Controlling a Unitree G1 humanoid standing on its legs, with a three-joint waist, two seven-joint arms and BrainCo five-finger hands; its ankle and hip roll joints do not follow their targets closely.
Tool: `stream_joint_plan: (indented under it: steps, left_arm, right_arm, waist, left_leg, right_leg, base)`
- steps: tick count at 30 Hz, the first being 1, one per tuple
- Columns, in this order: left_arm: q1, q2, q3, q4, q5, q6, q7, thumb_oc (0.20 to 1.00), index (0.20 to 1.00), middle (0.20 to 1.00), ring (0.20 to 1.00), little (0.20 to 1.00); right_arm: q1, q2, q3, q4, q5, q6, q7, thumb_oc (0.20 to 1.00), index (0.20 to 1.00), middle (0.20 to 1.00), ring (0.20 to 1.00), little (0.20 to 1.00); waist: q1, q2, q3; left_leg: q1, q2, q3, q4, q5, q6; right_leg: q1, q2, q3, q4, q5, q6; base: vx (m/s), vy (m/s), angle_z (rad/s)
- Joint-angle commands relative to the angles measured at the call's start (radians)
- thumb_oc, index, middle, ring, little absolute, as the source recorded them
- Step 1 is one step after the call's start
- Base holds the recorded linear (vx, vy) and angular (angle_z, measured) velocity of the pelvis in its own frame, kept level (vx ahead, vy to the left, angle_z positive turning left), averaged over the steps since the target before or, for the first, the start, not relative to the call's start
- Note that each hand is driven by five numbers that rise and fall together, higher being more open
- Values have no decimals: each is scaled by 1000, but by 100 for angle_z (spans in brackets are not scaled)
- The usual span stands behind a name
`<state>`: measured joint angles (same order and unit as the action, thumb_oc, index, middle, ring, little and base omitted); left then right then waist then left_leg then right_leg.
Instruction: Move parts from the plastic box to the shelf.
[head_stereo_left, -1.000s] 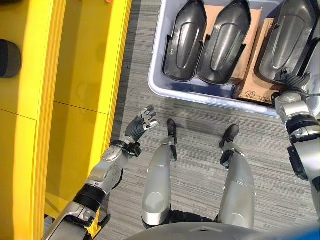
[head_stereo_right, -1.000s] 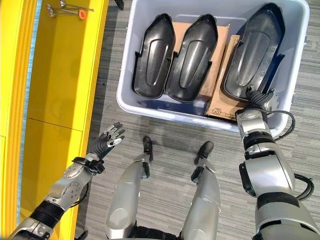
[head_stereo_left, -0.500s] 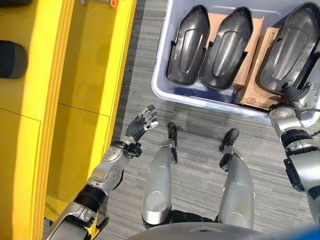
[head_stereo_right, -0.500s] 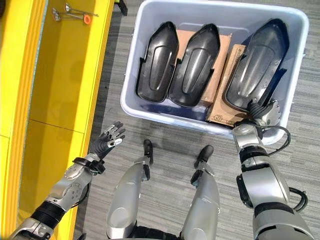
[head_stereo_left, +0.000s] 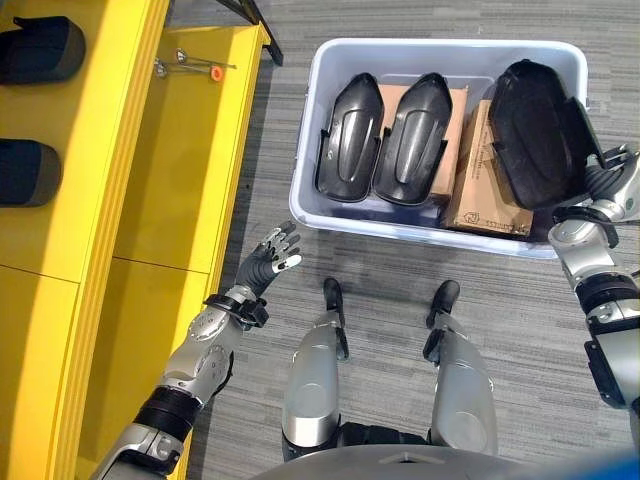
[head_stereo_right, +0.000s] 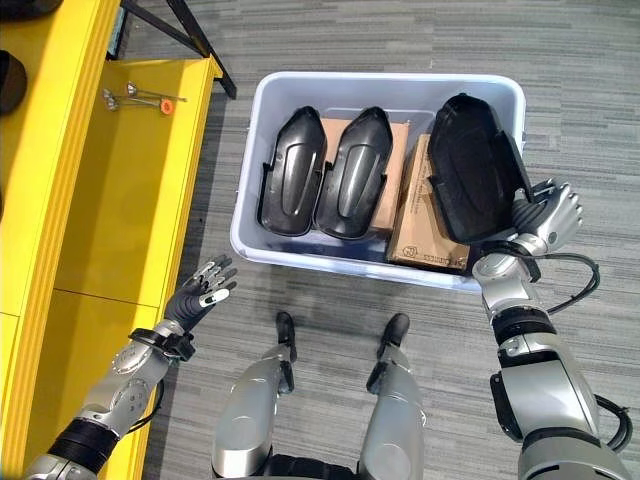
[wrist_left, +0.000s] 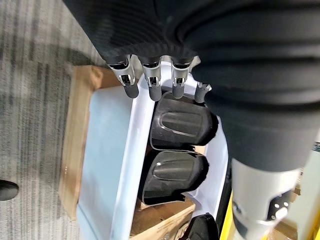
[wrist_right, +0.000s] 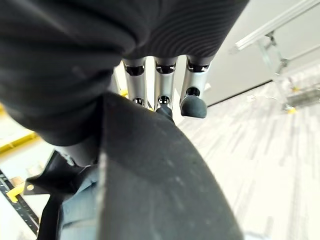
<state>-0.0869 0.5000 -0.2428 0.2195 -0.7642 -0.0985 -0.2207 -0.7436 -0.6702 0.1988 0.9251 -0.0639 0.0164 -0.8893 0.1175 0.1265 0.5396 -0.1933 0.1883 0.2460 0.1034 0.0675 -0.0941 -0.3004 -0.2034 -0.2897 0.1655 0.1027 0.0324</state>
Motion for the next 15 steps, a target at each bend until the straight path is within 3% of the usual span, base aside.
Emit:
stream_joint_plan:
  steps: [1, 15]
  left_arm:
    - [27, 33, -11, -14, 16, -33, -13, 1000, 1000, 1000, 1000, 1000]
    - [52, 29, -24, 25, 24, -37, -23, 1000, 1000, 1000, 1000, 1000]
  right_arm:
    - [-46, -57, -11, -11, 7, -24, 10, 200, 200, 200, 200, 200]
    - [-77, -20, 60, 13, 70, -34, 212, 200, 200, 200, 200, 200]
  waist:
    - [21, -11, -26]
    - [54, -18, -74]
  left_leg:
    - [-29, 12, -29, 15, -4, 0]
    - [21, 5, -46, 8, -5, 2]
  right_leg:
    - [27, -33, -7, 148, -155, 72]
    - [110, -45, -36, 124, -157, 65]
  base:
    - [70, 21, 0]
    - [50, 25, 3]
